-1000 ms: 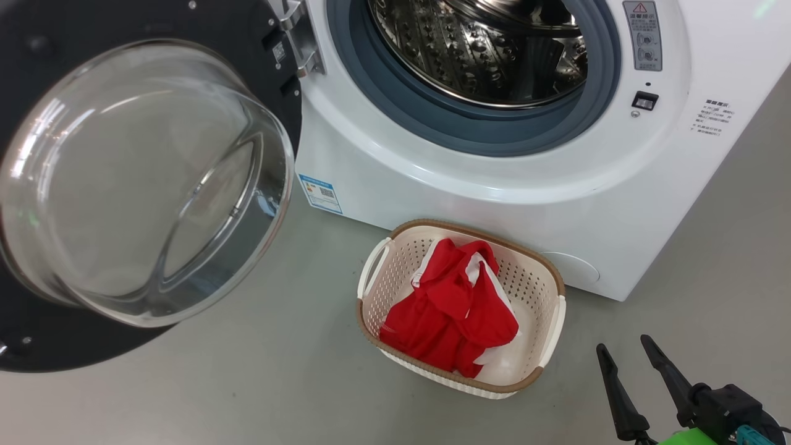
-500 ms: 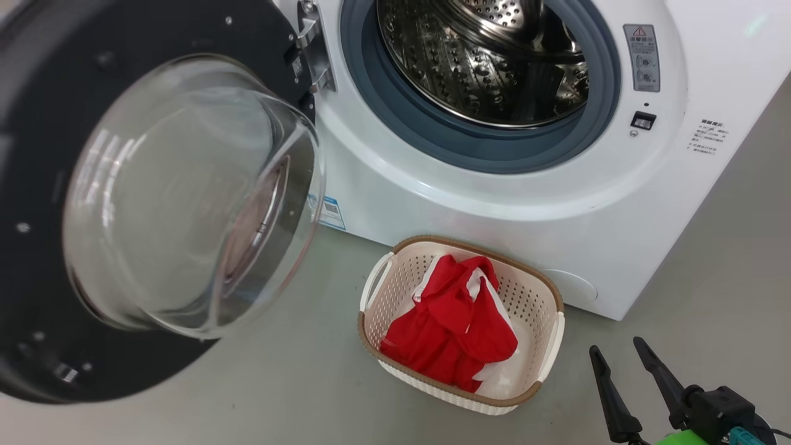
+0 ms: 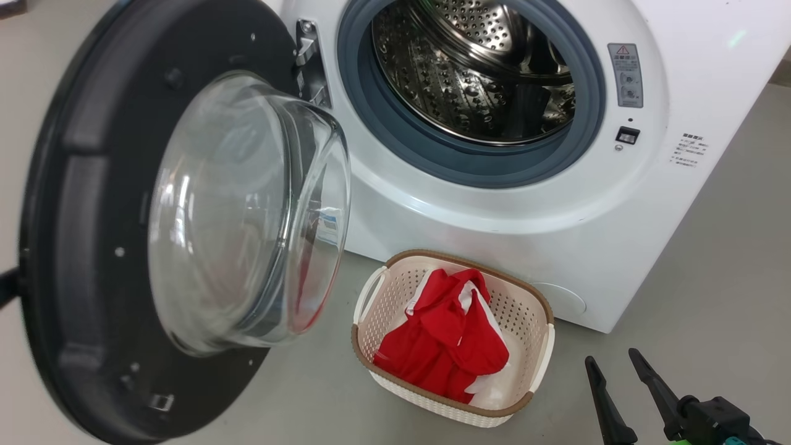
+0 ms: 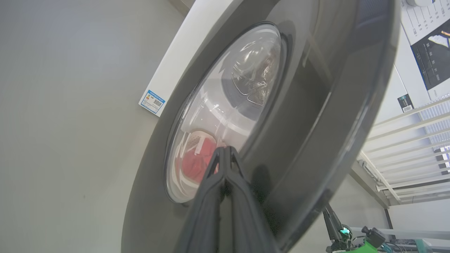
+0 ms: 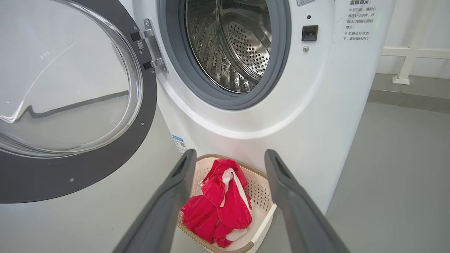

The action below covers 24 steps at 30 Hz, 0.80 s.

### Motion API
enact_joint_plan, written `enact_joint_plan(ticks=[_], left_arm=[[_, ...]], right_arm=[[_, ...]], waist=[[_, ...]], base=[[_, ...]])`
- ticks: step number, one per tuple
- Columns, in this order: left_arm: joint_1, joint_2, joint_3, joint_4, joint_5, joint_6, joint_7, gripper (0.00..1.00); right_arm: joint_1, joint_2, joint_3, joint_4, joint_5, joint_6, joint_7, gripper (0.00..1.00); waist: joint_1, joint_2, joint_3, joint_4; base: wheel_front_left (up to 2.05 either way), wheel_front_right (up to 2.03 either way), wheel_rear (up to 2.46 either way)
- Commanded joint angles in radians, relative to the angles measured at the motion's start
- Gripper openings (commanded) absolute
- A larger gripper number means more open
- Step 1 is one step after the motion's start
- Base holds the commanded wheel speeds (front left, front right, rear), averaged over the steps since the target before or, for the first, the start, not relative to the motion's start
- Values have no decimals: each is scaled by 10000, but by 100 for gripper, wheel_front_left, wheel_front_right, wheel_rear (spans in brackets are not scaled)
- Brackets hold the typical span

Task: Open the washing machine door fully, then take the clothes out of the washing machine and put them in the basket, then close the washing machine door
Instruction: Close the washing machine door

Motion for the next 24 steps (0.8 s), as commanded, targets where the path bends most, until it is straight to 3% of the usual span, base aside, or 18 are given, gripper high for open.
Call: enact_joint_plan(ticks=[1, 9, 24], left_arm=[[-87, 416, 215, -517, -81, -71, 126, 0], [105, 90, -613, -2057, -84, -71, -102, 0], [-680, -781, -2171, -2992, 41, -71, -1183, 0]], right_arm=[[-63, -96, 203, -226, -82, 73, -65, 100], [-88, -58, 176, -246, -95, 73, -65, 100], [-271, -72, 112, -272, -117, 73, -65, 100]], waist=[[0, 0, -32, -46], [0, 0, 77, -270], [0, 0, 290, -747]], base=[[0, 0, 0], [0, 0, 0], [0, 0, 0]])
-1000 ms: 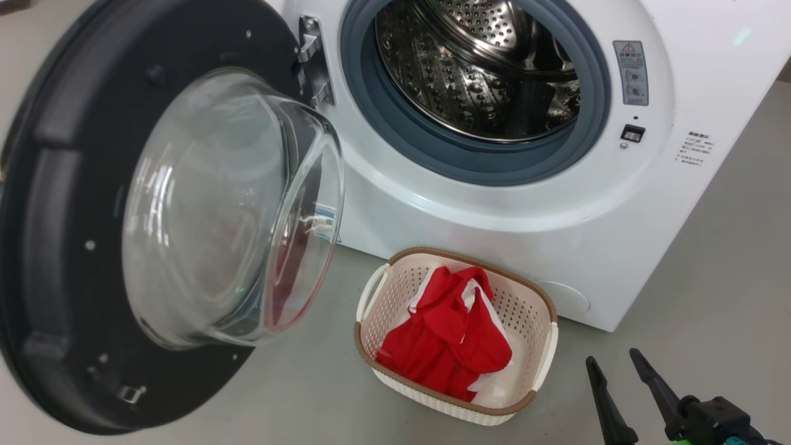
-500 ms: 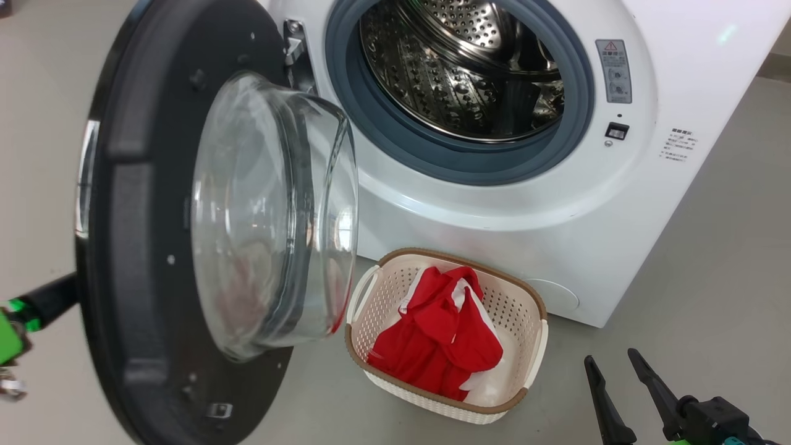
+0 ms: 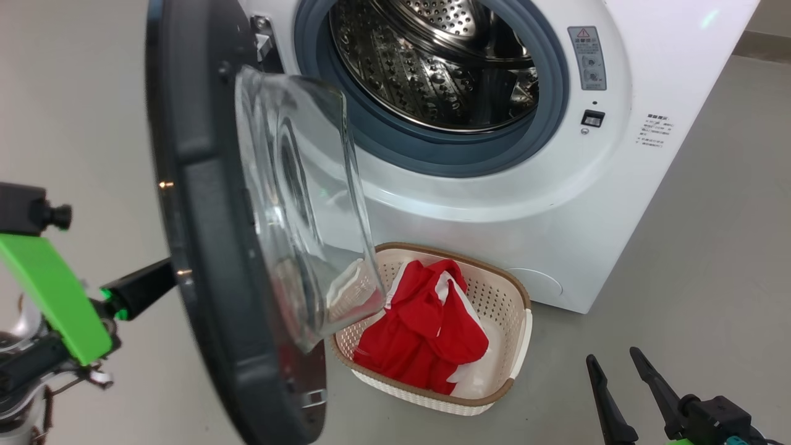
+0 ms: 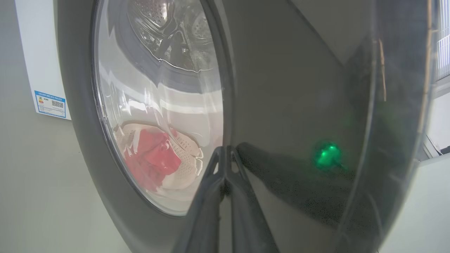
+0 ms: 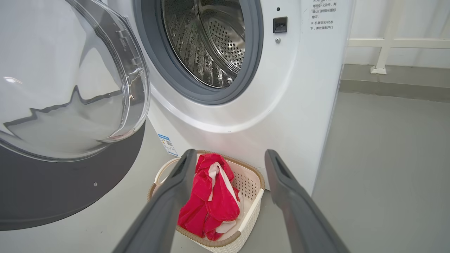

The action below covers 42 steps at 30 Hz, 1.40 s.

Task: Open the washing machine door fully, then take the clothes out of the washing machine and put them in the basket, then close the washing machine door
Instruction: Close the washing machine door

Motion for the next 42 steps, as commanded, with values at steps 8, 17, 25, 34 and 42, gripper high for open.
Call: enact_joint_plan(ticks=[8, 17, 25, 34, 42], left_arm=[[-702, 166, -235, -690, 123, -71, -563, 0], [-267, 373, -269, -425, 92, -71, -1176, 0], [587, 402, -229, -191, 96, -71, -1919, 20], [1858, 149, -209, 292, -77, -71, -3155, 84], [2734, -251, -402, 973, -236, -71, -4398, 100]], right_arm=[[-247, -100, 128, -250, -121, 73, -65, 100], [-286, -76, 184, -217, -135, 73, -65, 100], [-287, -45, 266, -185, -123, 73, -65, 100], [-264, -21, 374, -167, -103, 73, -65, 100], [-371, -37, 485, -148, -100, 73, -65, 100]], waist=[[0, 0, -4, -50], [0, 0, -35, 92], [0, 0, -152, 233], [0, 0, -298, 448], [0, 0, -310, 626]], base=[[0, 0, 0], [0, 0, 0], [0, 0, 0], [0, 0, 0], [0, 0, 0]])
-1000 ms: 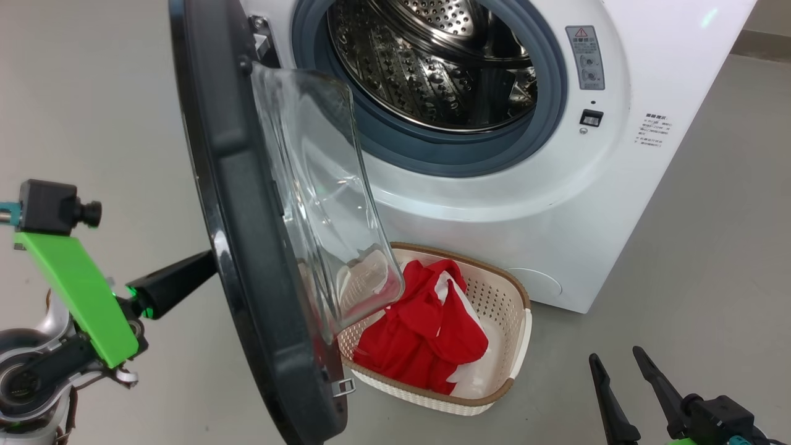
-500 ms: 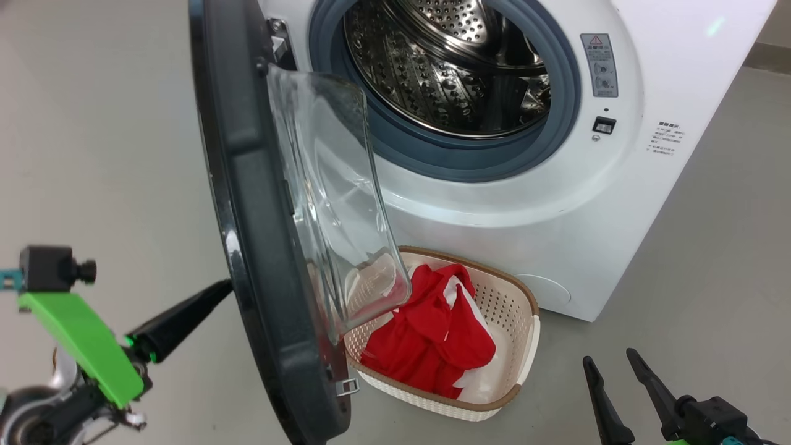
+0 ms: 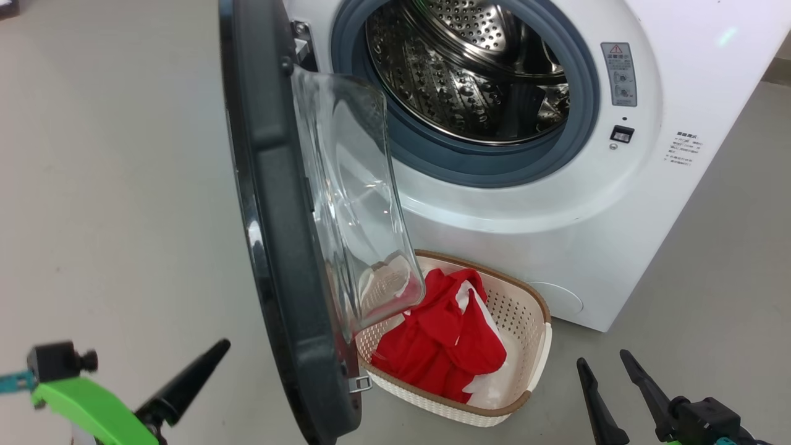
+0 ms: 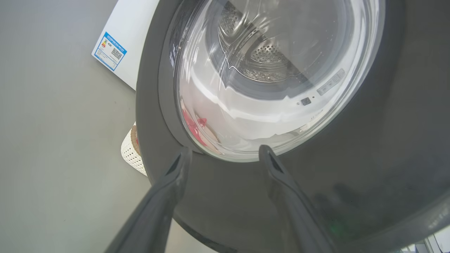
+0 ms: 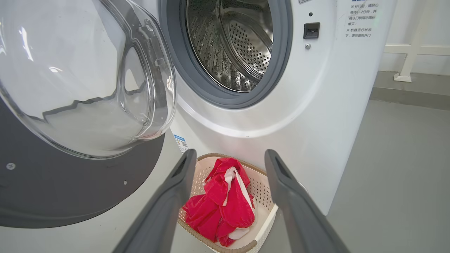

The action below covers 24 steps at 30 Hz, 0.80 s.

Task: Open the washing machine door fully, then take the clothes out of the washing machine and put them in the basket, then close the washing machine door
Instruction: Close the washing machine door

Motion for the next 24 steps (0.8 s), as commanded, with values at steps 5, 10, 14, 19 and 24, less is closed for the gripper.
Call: enact_joint_plan(ticks=[5, 10, 14, 19, 24], left_arm=[[324, 25, 103, 393, -203, -67, -809, 100], [620, -218, -241, 754, -148, -67, -1501, 100], [798, -395, -469, 1003, -59, -67, -2213, 100], [974, -660, -763, 1290, -3, -67, -3190, 100], [1035, -758, -1107, 1472, 72, -67, -3837, 100]], right_arm=[[-360, -122, 383, -166, -73, 73, -65, 100], [-368, -123, 440, -138, -63, 73, -65, 100], [-387, -132, 487, -115, -39, 73, -65, 100], [-363, -120, 557, -65, -13, 73, -65, 100], [-366, -110, 570, -52, -2, 73, -65, 100]], waist=[[0, 0, -41, 138], [0, 0, -68, 178], [0, 0, -96, 164], [0, 0, -157, 130], [0, 0, -161, 119]], base=[[0, 0, 0], [0, 0, 0], [0, 0, 0], [0, 0, 0], [0, 0, 0]])
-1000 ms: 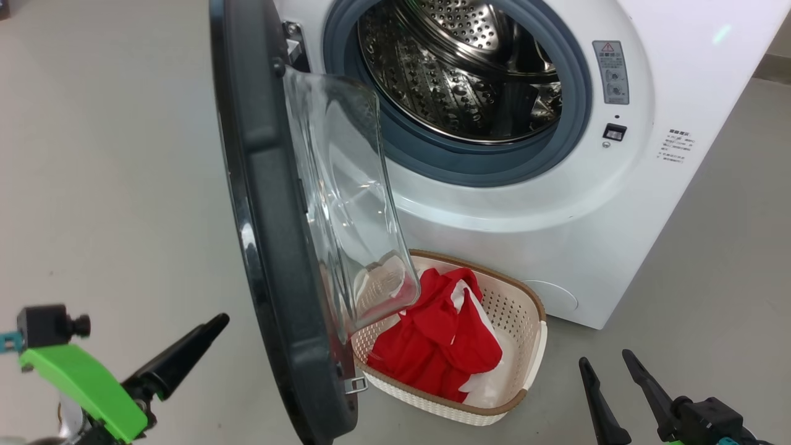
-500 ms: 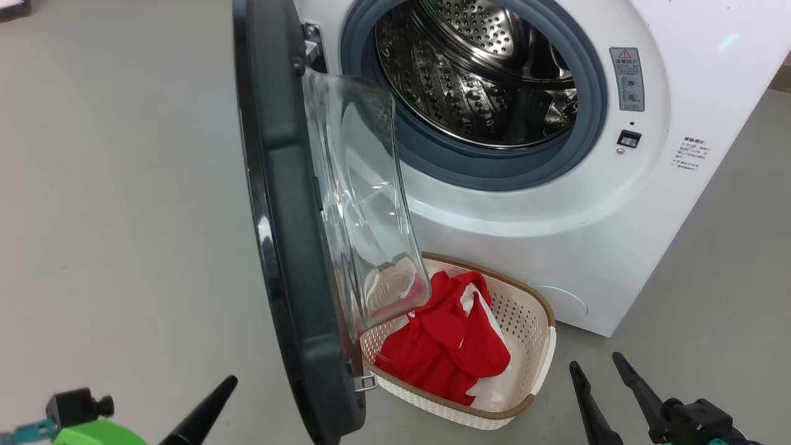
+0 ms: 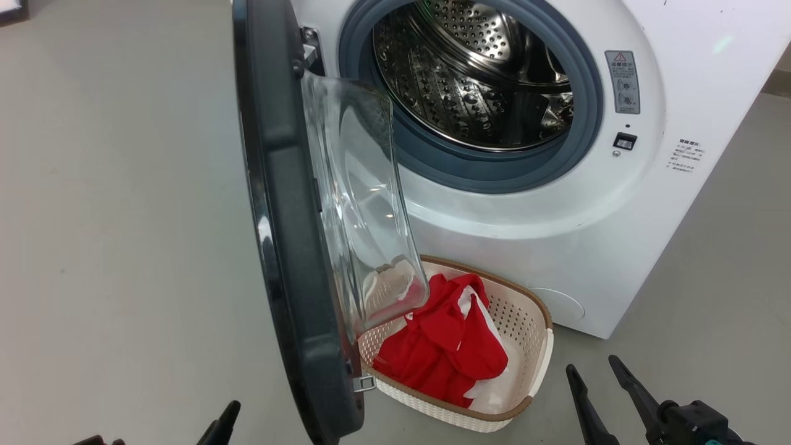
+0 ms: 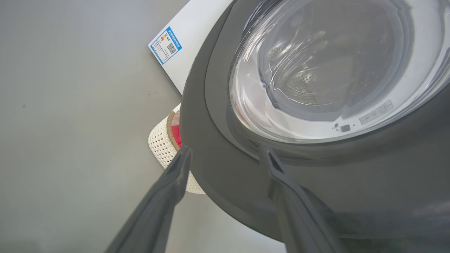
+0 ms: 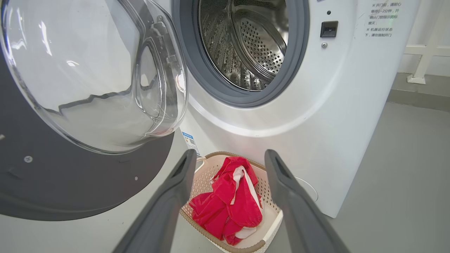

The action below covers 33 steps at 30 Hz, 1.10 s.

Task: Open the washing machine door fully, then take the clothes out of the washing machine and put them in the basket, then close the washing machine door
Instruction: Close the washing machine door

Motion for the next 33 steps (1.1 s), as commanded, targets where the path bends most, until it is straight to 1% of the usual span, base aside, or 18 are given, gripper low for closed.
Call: enact_joint_plan(ticks=[1, 8, 9, 10, 12, 15, 18, 21, 23, 28, 30, 33], left_arm=[[-206, 198, 310, -106, 42, -67, -277, 100], [-208, 312, -372, -7, 549, -67, -1812, 100], [-231, 405, -627, 139, 828, -67, -2237, 100], [-261, 426, -725, 208, 966, -67, -2411, 100], [-342, 458, -883, 400, 1330, -67, -2651, 100], [-514, 482, -992, 833, 2393, -67, -2798, 100], [-557, 51, 43, 956, 3775, -67, -2810, 100], [-359, -549, 1156, 739, 5501, -67, -2812, 100], [-172, -919, 1706, 602, 6666, -67, -2813, 100], [137, -1736, 2674, 120, 8774, -67, -2814, 100], [211, -1889, 3012, -163, 9723, -67, -2815, 100], [340, -2272, 3595, -548, 10892, -67, -2815, 100]], right_arm=[[-353, -104, 273, -196, -12, 73, -65, 100], [-386, -105, 241, -196, -26, 73, -65, 100], [-400, -111, 240, -193, -23, 73, -65, 100], [-409, -115, 235, -194, -22, 73, -65, 100], [-437, -132, 224, -201, -25, 73, -65, 100], [-476, -152, 200, -208, -36, 73, -65, 100], [-487, -156, 158, -222, -44, 73, -65, 100], [-484, -152, 136, -224, -52, 73, -65, 100], [-485, -148, 130, -221, -56, 73, -65, 100], [-527, -147, 110, -224, -69, 73, -65, 100], [-542, -146, 98, -233, -73, 73, -65, 100], [-556, -146, 96, -236, -74, 73, -65, 100]], waist=[[0, 0, 7, -5], [0, 0, 48, -11], [0, 0, 72, -9], [0, 0, 89, -6], [0, 0, 134, 1], [0, 0, 175, 10], [0, 0, 190, 27], [0, 0, 181, 29], [0, 0, 177, 26], [0, 0, 197, 21], [0, 0, 206, 19], [0, 0, 211, 5]], base=[[0, 0, 0], [0, 0, 0], [0, 0, 0], [0, 0, 0], [0, 0, 0], [0, 0, 0], [0, 0, 0], [0, 0, 0], [0, 0, 0], [0, 0, 0], [0, 0, 0], [0, 0, 0]])
